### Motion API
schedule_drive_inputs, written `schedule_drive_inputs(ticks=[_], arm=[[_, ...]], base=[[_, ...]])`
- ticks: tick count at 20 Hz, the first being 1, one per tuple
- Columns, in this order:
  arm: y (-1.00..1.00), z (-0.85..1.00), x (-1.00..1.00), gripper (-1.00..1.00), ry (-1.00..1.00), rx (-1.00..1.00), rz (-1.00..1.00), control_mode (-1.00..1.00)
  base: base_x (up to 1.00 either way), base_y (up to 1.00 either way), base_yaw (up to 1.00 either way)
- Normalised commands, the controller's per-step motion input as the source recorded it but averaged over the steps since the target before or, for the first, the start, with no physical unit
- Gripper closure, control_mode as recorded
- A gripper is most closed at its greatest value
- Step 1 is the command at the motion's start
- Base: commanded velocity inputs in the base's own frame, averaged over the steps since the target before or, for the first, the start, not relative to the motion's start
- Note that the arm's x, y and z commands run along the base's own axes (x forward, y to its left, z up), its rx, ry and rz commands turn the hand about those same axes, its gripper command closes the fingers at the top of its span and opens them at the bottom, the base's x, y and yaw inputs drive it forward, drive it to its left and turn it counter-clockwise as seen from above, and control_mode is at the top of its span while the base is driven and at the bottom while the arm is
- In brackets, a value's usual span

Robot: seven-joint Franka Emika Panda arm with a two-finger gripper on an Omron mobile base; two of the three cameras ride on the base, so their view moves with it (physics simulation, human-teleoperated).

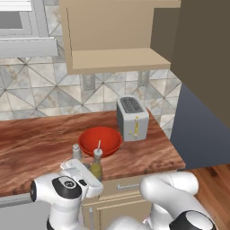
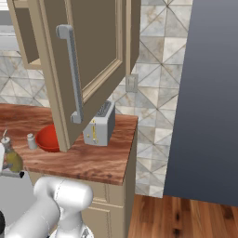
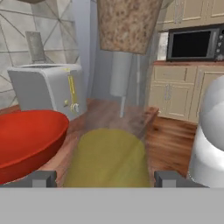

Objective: Retrieve the bottle and the shaker from the cabinet and place them next to the mixing bowl on the counter. Then add garlic from the fridge to the mixing bowl.

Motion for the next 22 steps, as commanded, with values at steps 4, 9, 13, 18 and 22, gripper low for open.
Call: schedule_drive_inputs(ticks=[4,9,13,18,22], arm=[[0.51,-0.22,0.3,1.0,0.0,-0.11,0.03,-1.0],[0.44,-0.2,0.34,1.0,0.05,-0.11,0.09,-1.0],[0.12,-0.13,0.43,1.0,-0.03,-0.11,0.12,-1.0],[0.0,-0.28,0.59,1.0,0.0,-0.02,0.14,-1.0],[0.0,-0.36,0.49,1.0,0.07,0.0,0.05,-1.0]], base=[[0.0,0.0,0.0],[0.0,0.0,0.0],[0.0,0.0,0.0],[0.0,0.0,0.0],[0.0,0.0,0.0]])
